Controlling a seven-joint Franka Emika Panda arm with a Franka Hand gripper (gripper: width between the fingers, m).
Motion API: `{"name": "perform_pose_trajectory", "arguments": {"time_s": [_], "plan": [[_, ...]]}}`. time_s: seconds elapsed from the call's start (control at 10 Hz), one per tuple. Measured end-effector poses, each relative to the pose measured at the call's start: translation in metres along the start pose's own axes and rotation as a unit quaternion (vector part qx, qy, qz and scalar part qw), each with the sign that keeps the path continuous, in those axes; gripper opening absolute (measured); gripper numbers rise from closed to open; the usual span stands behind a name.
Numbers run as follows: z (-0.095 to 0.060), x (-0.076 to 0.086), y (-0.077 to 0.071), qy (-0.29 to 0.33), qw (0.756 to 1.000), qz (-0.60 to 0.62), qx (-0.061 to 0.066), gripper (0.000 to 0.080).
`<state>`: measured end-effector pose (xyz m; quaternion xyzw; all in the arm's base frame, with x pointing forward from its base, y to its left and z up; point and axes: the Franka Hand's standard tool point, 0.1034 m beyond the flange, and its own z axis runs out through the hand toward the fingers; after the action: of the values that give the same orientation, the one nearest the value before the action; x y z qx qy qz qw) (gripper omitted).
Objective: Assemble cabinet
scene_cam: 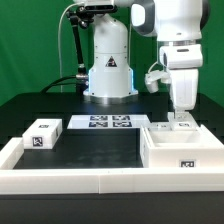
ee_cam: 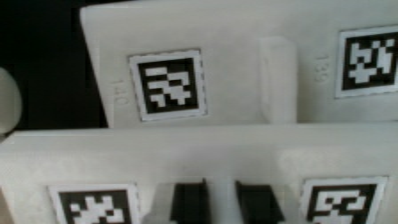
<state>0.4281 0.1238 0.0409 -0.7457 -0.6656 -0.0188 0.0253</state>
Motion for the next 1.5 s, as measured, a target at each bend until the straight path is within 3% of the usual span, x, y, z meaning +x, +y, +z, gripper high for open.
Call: {"name": "perform_pose_trajectory", "arguments": {"time_s": [0.3,0.5,1.5], "plan": [[-0.0012,-0.0058,0.004,0.0,1.0,0.0,-0.002,0.007],[-0.007,-0.0094,0.0045,-0.008,1.0,0.002,0.005,0.007],[-0.0087,-0.0106,0.005,-0.013,1.0,-0.002,0.014,0.0071]]}}
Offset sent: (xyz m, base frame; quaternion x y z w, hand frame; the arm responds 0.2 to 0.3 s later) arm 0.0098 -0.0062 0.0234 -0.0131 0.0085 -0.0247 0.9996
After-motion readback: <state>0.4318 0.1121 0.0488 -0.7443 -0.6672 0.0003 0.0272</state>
